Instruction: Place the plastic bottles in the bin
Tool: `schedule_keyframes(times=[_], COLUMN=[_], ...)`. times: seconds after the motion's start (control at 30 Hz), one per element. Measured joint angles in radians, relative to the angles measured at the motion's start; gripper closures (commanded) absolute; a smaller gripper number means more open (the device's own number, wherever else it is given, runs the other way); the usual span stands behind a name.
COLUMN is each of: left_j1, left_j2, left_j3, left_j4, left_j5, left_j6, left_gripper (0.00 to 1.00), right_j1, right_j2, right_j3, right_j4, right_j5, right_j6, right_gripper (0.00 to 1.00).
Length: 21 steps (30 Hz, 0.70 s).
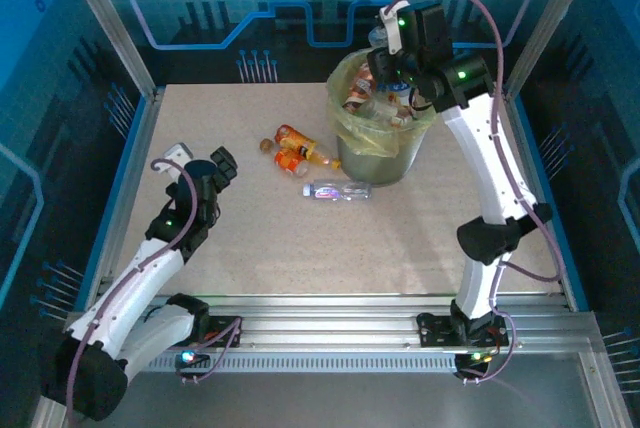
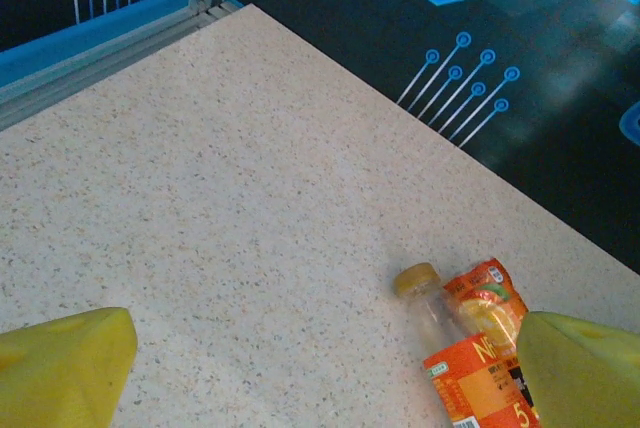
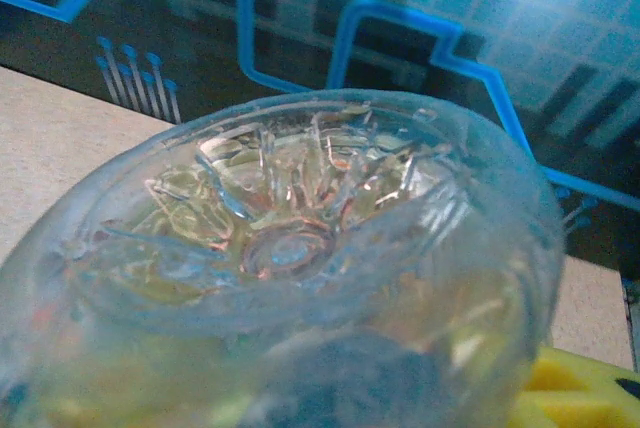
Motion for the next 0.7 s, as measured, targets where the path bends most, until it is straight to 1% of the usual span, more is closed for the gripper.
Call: schedule_keyframes(times=[0.1,0.27,0.37,0.5,0.63,0.7], left_j1=[0.0,0.001,0.001,0.001,0.001,0.001], left_j2=[0.012,0.024,0.035,0.049,0.061,0.07], left_j3=[0.008,0.019,0.025,0.034,0.037,0.04], left_j4=[0.003,0.015,0.016,0.015,0.018,0.018], left_j5=[0.017,0.035,0.045,0.056,0.068,0.076], left_j6=[0.003,0.003,0.003,0.003,0.003,0.003], left_gripper=[0.01,0.01,0.01,0.01,0.01,0.01], right_j1=[-0.039,-0.126,-0.151,-0.154,-0.158,-0.161], right_j2=[0.064,0.112,0.113,0.108,0.103,0.103], right_j3=[0.032,0.022,0.017,-0.012,-0.106,-0.14], right_j4=[-0.02,-0.049,-0.073,-0.087,-0.095,-0.097], right_j5=[-0.01,-0.083,-0.105,-0.123,-0.145,-0.152], right_j6=[0.043,0.136,0.177,0.212,0.238,0.251], right_gripper=[0.49,0.48,0.47,0.43,0.35,0.25])
